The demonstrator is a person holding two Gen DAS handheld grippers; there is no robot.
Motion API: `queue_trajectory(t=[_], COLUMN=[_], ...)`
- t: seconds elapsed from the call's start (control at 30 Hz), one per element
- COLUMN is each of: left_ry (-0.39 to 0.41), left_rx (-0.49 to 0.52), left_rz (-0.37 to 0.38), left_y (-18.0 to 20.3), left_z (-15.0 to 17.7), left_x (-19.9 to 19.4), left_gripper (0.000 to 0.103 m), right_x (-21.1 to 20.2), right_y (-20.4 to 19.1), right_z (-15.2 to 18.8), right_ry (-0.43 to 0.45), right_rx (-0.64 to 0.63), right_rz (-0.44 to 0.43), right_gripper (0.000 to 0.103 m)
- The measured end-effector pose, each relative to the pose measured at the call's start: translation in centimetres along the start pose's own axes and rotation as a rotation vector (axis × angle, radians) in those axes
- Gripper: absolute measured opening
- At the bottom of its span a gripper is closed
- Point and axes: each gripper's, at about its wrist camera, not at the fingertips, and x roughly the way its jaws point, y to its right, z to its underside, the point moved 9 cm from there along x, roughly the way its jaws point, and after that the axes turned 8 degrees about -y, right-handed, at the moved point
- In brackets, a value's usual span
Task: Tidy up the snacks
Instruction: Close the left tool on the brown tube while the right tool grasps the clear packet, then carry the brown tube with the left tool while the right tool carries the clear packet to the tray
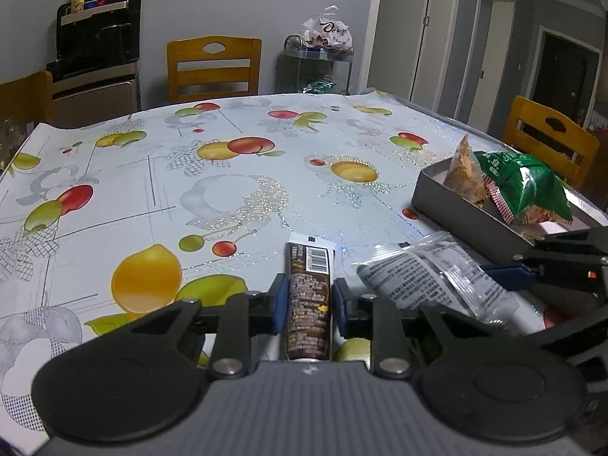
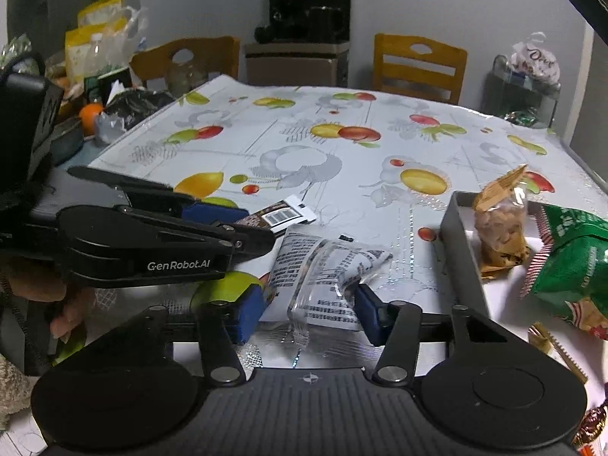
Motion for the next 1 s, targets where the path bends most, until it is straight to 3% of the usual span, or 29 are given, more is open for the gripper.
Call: queue_trajectory(t=[0.1,0.3,0.7,1.0], left_ry=[0.003,0.011,0.035,-0.02], left_rx=[-0.006,-0.013,-0.012,0.071], left_rz=[0.003,-0.002,0.028,0.019], left_y=[-0.1,-0.2,0.4,3.1], left_z=[0.0,-0.1,-0.4,1.4], left_x=[-0.1,-0.1,-1.1,-1.5], left_gripper=[0.022,0.021,0.021,0.021], right_x=[-1.0,-2.1,-4.7,-6.3], right_y=[0.4,0.5,1.8,1.9], right_z=[-0.3,-0.3,0.6,2.1], right_ry=[0.038,0.066,0.091,0.086], right_rx=[0.013,0.013,0.049,0.051], right_rz=[-0.003,-0.014,-0.034,-0.089], right_gripper=[0.04,0.035,0.033,0.032])
